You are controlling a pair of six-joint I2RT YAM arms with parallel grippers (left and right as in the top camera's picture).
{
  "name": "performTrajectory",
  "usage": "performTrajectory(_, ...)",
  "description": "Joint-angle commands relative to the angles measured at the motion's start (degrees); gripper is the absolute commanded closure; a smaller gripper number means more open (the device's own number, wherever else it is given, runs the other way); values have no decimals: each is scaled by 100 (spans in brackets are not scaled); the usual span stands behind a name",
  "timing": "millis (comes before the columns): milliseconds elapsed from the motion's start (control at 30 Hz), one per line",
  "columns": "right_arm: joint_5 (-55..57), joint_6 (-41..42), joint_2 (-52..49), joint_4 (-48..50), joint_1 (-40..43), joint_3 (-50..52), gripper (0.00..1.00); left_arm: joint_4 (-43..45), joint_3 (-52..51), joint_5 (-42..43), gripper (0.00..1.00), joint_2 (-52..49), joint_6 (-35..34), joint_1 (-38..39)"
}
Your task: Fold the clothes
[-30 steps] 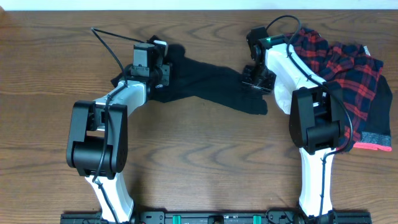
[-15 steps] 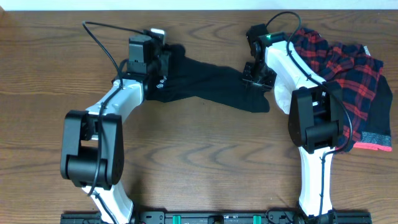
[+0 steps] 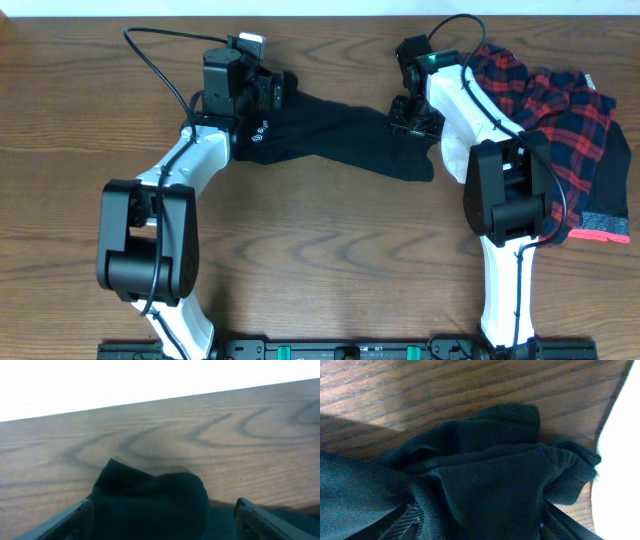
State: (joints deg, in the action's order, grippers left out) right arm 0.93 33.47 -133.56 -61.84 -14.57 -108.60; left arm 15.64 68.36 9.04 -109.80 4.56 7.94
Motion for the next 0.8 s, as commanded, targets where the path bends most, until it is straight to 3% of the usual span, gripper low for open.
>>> performTrajectory(0,264,155,188,-72,-7,-103,34,63,98,31,8,-212,37,13)
performTrajectory(333,651,289,459,-63,-9,-103,34,103,98,33,7,-470,37,13)
performTrajectory(467,485,225,470,9,-13,-101,42,140,98,33,6,-573,37,13)
performTrajectory(633,393,223,470,103,-13,-101,63,149,98,31,6,-625,39,13)
performTrajectory(700,315,225,468,111,-13,-101,63,133,98,33,6,-625,37,13)
performTrajectory(767,313,225,468,28,-22,-101,57,74,98,33,6,-625,37,13)
